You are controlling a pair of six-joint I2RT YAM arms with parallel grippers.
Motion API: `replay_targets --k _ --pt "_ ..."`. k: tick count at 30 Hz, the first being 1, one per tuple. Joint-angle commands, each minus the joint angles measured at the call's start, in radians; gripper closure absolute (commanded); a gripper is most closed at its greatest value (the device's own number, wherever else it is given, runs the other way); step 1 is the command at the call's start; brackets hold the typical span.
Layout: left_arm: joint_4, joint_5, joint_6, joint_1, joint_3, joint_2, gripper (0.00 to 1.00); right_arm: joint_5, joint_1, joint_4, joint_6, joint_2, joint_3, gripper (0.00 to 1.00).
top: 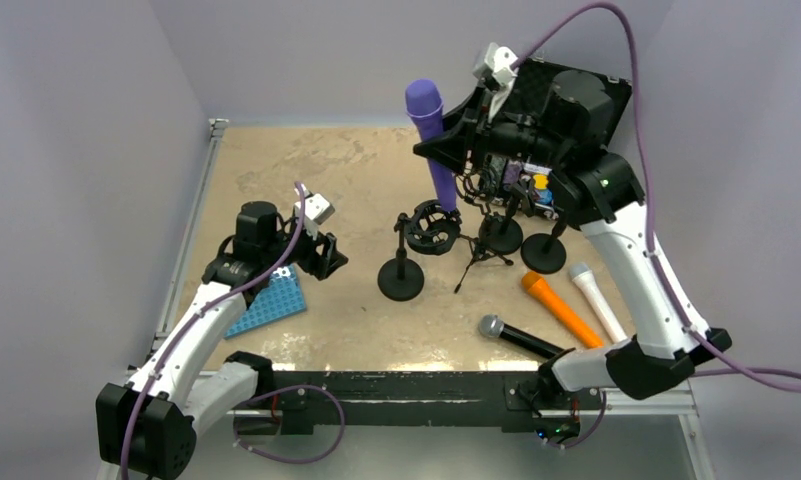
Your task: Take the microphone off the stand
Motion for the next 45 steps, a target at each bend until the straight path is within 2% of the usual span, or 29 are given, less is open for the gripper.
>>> replay_targets --k 1,4,8,16,22,27,33,39,45 --pt "0.022 0.025 0.014 -0.005 0.033 0.007 0.28 0.075 -0.069 -0.009 -0.072 -0.134 0.005 1.00" --pt "0.033 0.025 0.002 -0.005 0.034 0.012 0.28 0.118 -0.132 -0.047 -0.132 -0.224 -0.056 1.00" --pt "0.036 0.025 -0.009 -0.005 0.043 0.019 0.28 0.211 -0.184 -0.148 -0.294 -0.374 -0.180 1.00" --pt "0.048 0.016 -0.018 -0.005 0.046 0.026 0.28 0.204 -0.358 -0.439 -0.599 -0.609 -0.465 1.00" --pt "0.058 0.014 -0.024 -0.005 0.038 0.029 0.28 0.236 -0.377 -0.546 -0.853 -0.768 -0.682 1.00" --pt "0.063 0.019 -0.033 -0.005 0.033 0.027 0.28 0.254 -0.376 -0.644 -0.998 -0.729 -0.793 1.00" --pt "0.045 0.008 -0.018 -0.005 0.037 0.014 0.28 0.309 -0.377 -0.525 -1.130 -0.761 -1.037 1.00" --pt "0.025 0.003 -0.006 -0.005 0.043 0.006 0.28 0.309 -0.377 -0.462 -1.125 -0.679 -1.184 1.00" --pt "0.008 0.005 -0.004 -0.005 0.050 0.006 0.28 0.316 -0.377 -0.350 -1.015 -0.549 -1.224 1.00"
